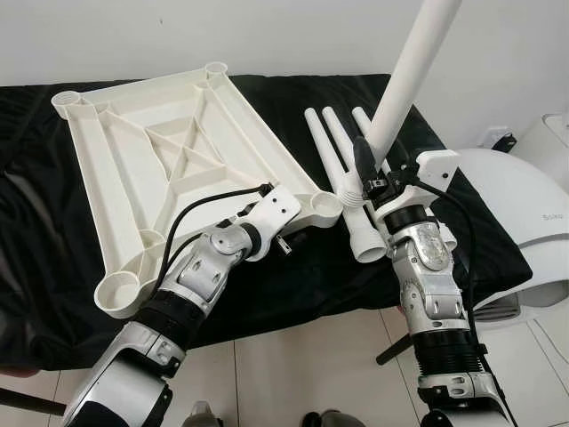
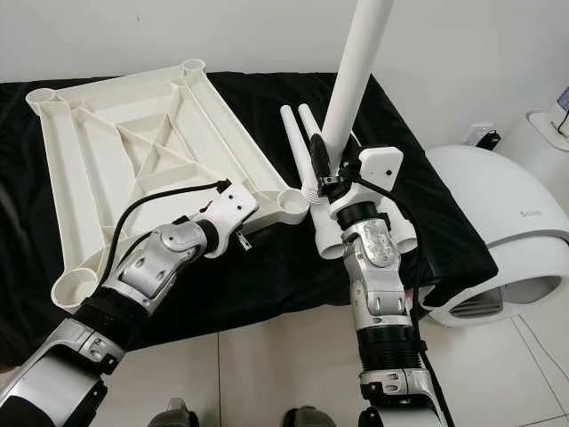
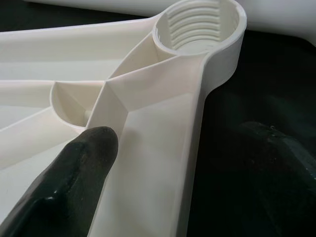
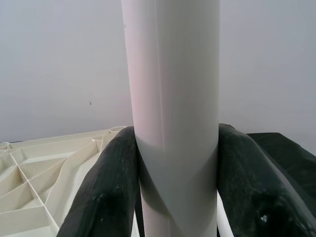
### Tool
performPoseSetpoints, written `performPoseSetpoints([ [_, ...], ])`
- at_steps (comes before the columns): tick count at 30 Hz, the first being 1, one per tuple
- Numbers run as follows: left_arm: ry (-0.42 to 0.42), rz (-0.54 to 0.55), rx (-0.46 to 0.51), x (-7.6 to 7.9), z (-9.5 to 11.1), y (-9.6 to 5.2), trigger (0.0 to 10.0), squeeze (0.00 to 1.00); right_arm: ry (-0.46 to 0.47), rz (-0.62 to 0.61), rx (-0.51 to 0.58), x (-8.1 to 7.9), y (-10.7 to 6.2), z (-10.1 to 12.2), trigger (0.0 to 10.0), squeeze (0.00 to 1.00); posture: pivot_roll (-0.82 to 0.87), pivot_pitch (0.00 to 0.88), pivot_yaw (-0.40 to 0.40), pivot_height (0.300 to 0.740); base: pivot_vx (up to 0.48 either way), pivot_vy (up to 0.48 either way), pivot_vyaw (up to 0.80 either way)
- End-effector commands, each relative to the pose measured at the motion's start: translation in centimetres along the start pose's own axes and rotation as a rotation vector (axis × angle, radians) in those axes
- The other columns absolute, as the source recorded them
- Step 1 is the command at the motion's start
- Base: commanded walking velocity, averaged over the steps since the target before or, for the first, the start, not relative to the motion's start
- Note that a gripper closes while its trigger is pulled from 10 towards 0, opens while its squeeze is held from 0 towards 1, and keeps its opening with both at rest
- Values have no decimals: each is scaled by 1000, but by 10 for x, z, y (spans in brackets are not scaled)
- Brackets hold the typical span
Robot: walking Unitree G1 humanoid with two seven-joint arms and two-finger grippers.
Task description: Building children table
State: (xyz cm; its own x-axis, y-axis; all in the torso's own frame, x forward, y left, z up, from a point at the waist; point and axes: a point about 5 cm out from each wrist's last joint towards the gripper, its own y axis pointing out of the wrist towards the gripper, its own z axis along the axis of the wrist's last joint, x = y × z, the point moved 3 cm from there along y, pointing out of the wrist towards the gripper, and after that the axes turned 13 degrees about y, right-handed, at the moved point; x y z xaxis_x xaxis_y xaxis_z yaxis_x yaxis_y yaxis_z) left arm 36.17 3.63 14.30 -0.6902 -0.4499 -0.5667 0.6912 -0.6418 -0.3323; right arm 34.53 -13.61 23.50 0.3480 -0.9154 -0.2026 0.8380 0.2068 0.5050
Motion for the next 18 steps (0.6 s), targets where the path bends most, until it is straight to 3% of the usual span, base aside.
performPoseSetpoints([
  [1,-3,-155,-18,16,-9,-1,10000,0,-16,10,25,-2,1,6,10000,0,75,151,-11,740,0,0,0],
  [7,-34,-105,65,1,9,-14,10000,0,-17,14,23,-2,-1,5,10000,0,72,148,-14,740,0,0,0],
  [12,-68,-59,274,-18,49,-51,10000,0,-10,24,11,-4,-1,2,10000,0,86,143,-27,740,0,0,0],
  [16,-70,-41,309,-21,54,-58,10000,0,-7,28,9,-5,0,1,10000,0,88,142,-28,740,0,0,0],
  [18,-118,81,357,-37,56,-71,10000,0,17,40,-13,-8,1,-4,10000,0,104,139,-42,740,0,0,0],
])
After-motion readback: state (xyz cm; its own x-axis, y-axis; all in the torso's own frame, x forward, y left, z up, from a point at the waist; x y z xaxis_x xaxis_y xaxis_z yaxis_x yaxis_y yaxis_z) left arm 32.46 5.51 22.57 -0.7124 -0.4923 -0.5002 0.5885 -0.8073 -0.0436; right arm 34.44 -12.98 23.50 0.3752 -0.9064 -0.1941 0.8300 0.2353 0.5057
